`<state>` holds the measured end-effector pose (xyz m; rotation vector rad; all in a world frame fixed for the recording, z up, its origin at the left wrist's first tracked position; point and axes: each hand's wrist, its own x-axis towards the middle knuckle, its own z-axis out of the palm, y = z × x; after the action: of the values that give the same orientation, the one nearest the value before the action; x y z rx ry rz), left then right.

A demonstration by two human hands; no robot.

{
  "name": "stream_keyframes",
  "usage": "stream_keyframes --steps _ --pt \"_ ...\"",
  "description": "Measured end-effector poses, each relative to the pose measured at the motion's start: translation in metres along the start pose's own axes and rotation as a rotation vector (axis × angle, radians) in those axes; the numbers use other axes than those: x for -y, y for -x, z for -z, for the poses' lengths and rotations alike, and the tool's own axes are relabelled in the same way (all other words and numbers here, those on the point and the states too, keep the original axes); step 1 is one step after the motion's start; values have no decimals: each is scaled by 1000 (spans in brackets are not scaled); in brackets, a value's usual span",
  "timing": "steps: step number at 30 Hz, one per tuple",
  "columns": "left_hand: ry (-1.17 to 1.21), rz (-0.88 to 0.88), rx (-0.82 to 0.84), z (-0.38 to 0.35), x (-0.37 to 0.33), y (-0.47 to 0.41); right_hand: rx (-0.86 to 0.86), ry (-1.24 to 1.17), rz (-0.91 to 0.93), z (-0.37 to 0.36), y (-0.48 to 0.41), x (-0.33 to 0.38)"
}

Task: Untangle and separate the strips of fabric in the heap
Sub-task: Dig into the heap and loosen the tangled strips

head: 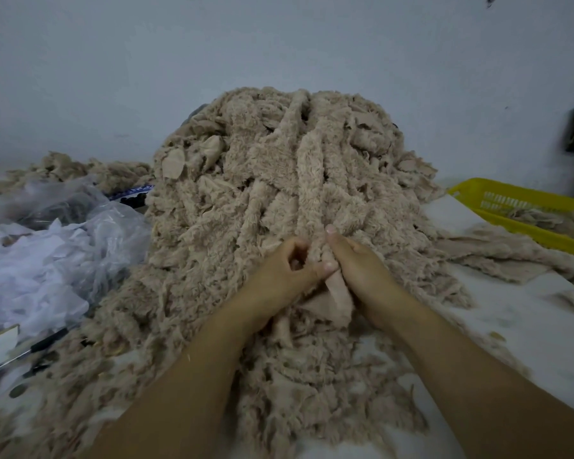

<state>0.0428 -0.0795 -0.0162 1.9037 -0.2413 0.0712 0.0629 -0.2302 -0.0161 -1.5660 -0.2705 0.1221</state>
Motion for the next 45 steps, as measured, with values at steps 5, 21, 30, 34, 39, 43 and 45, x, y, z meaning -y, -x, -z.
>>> stream_keyframes --steps 5,21,30,34,39,43,45 --pt "124 -22 -73 2 -5 4 -25 114 115 5 2 2" --pt "301 122 102 8 -16 11 -349 -97 37 9 -15 -5" --pt "856 308 -225 18 -11 1 -175 406 290 0 0 -9" --pt "909 267 -273 18 -9 1 -223 458 500 -6 11 2" --pt "956 258 -190 8 -14 0 120 742 427 -32 21 3" --pt "955 168 -212 4 -11 0 147 717 478 -32 14 -2" --pt "926 150 -203 2 -10 -1 127 577 429 -28 13 -4"
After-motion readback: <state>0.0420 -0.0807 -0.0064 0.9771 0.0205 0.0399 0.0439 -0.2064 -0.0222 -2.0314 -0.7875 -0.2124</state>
